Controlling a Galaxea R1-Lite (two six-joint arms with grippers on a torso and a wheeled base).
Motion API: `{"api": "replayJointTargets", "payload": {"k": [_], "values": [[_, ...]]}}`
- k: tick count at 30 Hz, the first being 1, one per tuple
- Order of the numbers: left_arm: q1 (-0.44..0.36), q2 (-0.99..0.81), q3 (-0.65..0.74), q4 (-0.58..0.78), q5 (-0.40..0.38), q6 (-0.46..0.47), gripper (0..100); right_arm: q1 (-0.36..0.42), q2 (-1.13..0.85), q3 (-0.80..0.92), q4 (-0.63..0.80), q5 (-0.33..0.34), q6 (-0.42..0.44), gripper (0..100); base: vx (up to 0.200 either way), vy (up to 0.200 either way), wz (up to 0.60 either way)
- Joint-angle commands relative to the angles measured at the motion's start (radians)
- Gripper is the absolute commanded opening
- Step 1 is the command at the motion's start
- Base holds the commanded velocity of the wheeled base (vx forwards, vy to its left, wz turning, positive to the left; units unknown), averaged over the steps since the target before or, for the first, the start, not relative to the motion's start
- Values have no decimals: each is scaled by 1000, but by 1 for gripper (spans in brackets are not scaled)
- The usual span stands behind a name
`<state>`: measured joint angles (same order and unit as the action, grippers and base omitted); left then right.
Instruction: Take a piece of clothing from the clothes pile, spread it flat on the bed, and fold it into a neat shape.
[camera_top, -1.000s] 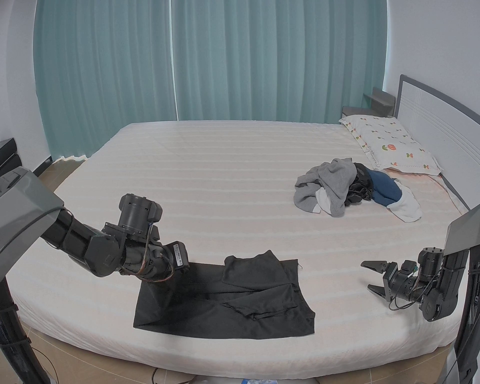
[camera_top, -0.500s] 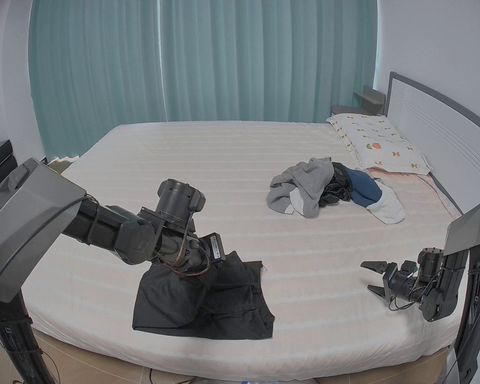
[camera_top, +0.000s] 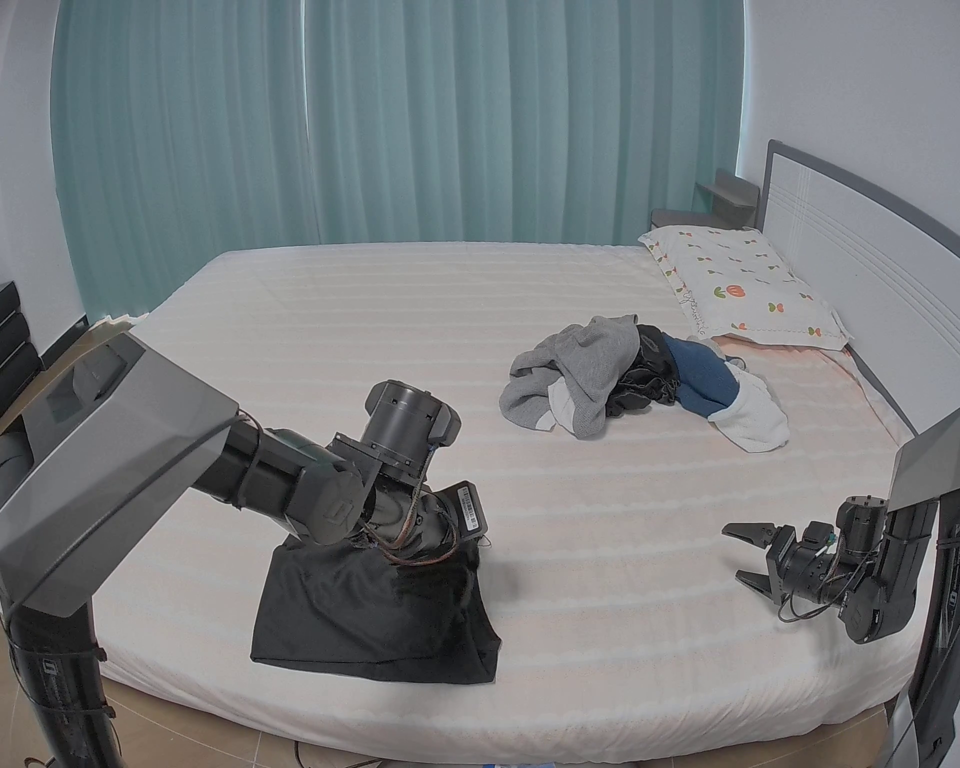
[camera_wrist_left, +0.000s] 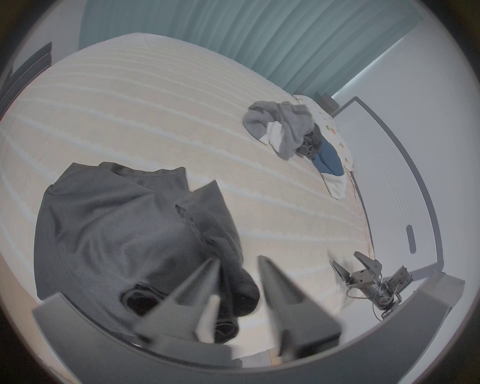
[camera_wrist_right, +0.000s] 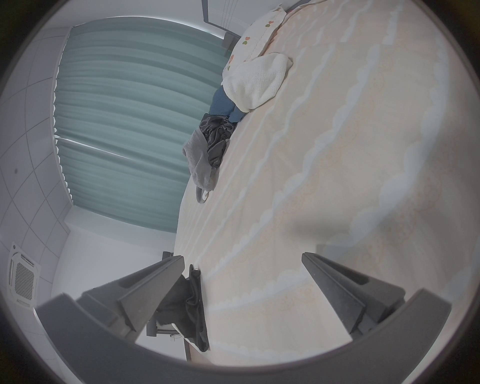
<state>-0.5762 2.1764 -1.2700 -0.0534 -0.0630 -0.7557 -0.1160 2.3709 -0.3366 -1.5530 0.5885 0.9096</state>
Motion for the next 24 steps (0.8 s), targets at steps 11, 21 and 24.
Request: {"api": "replayJointTargets", "payload": {"k": [11, 21, 24], "values": [[-11, -155, 199, -43, -15, -91, 100, -1, 1, 2, -12, -1, 0, 100, 0, 0, 0], [15, -234, 531, -388, -90, -180, 100, 1, 1, 2, -12, -1, 0, 100, -120, 60, 0], [39, -213, 581, -473, -92, -180, 100, 1, 1, 2, -12, -1, 0, 100, 0, 0, 0]]}}
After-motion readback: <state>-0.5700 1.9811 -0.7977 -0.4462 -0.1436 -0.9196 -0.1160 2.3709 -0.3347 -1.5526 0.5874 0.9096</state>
